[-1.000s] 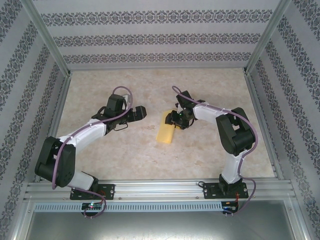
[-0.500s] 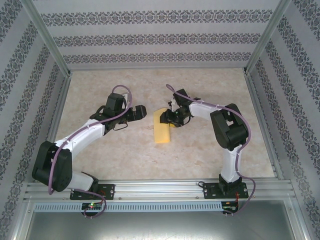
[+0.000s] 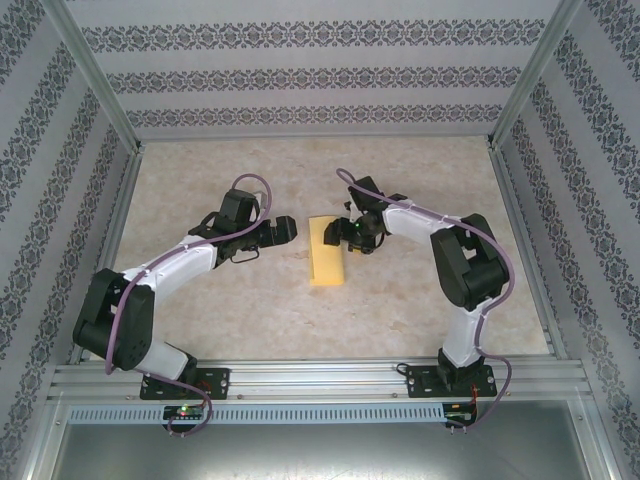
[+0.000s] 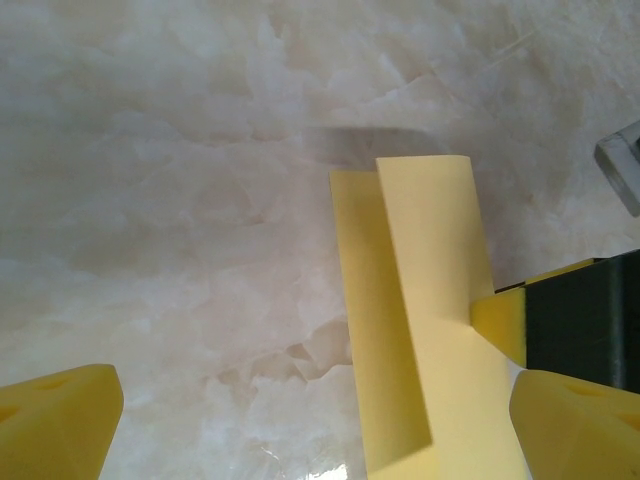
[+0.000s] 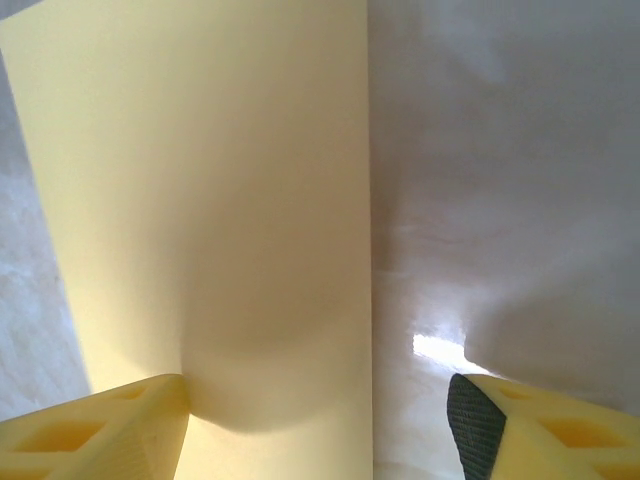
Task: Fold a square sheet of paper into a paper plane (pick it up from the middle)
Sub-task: Fold the square sheet of paper in half at the center of the table.
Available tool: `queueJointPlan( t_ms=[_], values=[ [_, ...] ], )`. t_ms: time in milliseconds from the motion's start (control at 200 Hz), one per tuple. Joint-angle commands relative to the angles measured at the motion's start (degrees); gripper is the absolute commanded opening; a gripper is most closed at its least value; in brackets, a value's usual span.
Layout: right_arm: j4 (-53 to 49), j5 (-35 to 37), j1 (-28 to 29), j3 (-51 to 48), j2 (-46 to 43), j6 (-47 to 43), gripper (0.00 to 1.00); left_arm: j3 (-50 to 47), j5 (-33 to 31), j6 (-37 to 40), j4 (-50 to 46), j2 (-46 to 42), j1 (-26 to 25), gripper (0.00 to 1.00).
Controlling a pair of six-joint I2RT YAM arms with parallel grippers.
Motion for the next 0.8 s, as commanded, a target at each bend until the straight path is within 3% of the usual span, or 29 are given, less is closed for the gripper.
queueJointPlan(
  t_ms=[0,654,794],
  values=[
    [-2.6,3.4,0.1,-0.7,-2.1,0.8,0.71,1.2,1.0,1.0,1.6,1.1,-0.7,1.0],
    [-8.5,17.0,6.1,5.4,5.6,11.4,0.77,1.1,0.9,-0.2,1.3,1.3,-0.7,1.0],
    [-4.3,14.4,6.0,3.3,4.8,14.5,0.77,0.9,1.2,-0.6,1.8,1.5,-0.7,1.0]
  ],
)
